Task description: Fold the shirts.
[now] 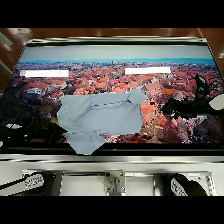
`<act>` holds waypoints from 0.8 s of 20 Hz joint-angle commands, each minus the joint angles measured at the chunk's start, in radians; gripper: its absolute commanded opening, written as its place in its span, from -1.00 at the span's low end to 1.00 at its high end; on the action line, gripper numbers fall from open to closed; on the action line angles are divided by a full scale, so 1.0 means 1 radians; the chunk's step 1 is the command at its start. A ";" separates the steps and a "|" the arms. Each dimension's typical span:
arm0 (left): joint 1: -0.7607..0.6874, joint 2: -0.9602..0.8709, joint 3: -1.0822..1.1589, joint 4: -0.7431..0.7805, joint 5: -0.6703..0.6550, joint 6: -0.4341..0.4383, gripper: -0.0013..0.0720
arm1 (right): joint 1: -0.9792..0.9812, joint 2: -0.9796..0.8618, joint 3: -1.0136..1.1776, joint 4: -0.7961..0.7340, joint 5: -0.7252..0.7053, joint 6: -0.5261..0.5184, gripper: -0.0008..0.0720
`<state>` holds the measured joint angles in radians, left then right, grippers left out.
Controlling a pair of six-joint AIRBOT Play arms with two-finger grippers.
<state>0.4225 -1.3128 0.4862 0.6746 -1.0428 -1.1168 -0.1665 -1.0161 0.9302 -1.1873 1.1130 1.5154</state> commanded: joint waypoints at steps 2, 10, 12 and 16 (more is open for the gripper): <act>-0.067 -0.025 0.000 -0.107 0.016 0.061 -0.83 | 0.032 0.000 -0.068 0.002 -0.023 0.038 0.93; -0.063 0.017 0.001 -0.145 -0.088 0.114 -0.87 | 0.126 -0.273 -0.207 0.371 -0.083 -0.033 0.93; -0.063 0.038 0.001 -0.145 -0.087 0.114 -0.87 | 0.154 -0.330 -0.207 0.415 -0.105 -0.062 0.93; -0.063 0.062 0.003 -0.144 -0.088 0.123 -0.87 | 0.247 -0.399 -0.207 0.416 -0.222 -0.035 0.89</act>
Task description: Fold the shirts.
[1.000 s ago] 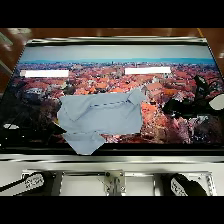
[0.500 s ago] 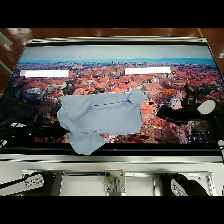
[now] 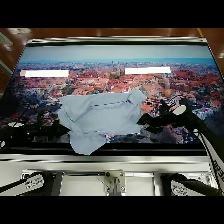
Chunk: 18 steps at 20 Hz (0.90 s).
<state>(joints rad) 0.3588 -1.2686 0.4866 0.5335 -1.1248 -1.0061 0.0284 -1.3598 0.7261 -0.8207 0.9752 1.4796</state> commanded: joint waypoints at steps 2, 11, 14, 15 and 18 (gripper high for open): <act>0.000 0.018 0.027 -0.003 -0.011 0.027 -0.87 | 0.063 -0.058 -0.002 0.068 -0.137 0.040 -0.04; 0.000 0.080 0.333 -0.003 -0.119 0.026 -0.87 | 0.058 0.063 0.139 0.086 -0.051 -0.204 -0.83; 0.000 0.243 0.519 -0.002 -0.117 0.038 -0.87 | 0.058 0.238 0.309 0.036 -0.068 -0.277 -0.83; 0.000 0.304 0.599 -0.003 -0.115 0.055 -0.87 | 0.058 0.301 0.378 0.019 -0.086 -0.277 -0.83; 0.000 0.486 0.891 -0.002 -0.044 0.055 -0.87 | 0.058 0.477 0.629 -0.002 -0.099 -0.243 -0.83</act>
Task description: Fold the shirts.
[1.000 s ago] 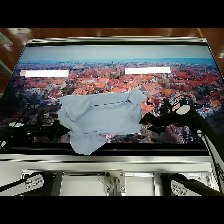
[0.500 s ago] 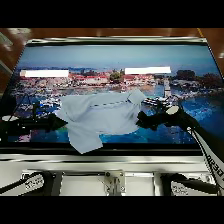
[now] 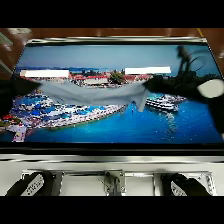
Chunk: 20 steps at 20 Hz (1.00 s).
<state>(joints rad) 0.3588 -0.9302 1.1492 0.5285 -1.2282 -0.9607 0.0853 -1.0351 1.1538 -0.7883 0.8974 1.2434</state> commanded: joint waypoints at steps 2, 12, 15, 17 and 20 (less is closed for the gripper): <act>0.000 0.244 0.397 0.006 0.142 0.010 -0.87 | 0.001 0.235 0.366 -0.078 -0.018 0.061 -0.83; 0.000 0.379 0.619 0.417 0.040 -0.268 -0.87 | 0.001 0.356 0.578 -0.370 0.345 0.390 -0.83; 0.000 0.352 0.573 0.496 -0.104 -0.268 -0.87 | 0.001 0.284 0.576 -0.442 0.569 0.484 -0.83; 0.000 0.348 0.467 0.547 -0.123 -0.294 -0.87 | 0.001 0.212 0.538 -0.471 0.678 0.488 -0.83; 0.000 0.330 0.244 0.581 -0.069 -0.293 -0.87 | 0.001 0.099 0.376 -0.472 0.632 0.471 -0.83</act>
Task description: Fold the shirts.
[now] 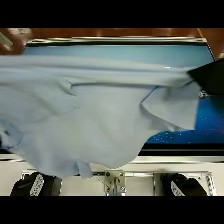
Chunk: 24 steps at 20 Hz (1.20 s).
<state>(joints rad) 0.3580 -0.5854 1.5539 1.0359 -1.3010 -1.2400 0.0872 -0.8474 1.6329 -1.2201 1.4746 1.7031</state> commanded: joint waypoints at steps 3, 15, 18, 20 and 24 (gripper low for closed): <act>0.001 -0.095 -0.384 0.072 0.152 -0.011 -0.87 | -0.001 -0.249 -0.286 -0.036 -0.288 -0.012 -0.83; -0.192 -0.680 -0.534 -0.072 0.396 -0.025 -0.87 | 0.000 -0.765 -0.309 0.254 -0.891 -0.019 -0.82; -0.227 -0.760 -0.533 -0.077 0.396 -0.127 -0.46 | -0.003 -0.773 -0.309 0.254 -0.822 -0.021 0.12; -0.209 -0.759 -0.522 -0.075 0.356 -0.188 0.79 | -0.025 -0.740 -0.306 0.249 -0.785 -0.045 0.77; -0.029 -0.742 -0.439 -0.003 0.039 -0.150 0.89 | -0.152 -0.587 -0.306 0.061 -0.536 -0.159 0.76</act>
<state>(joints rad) 0.2382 -1.3258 1.0775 0.9894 -1.0576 -1.3922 0.0017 -1.5124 1.3262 -1.0321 0.7528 1.6093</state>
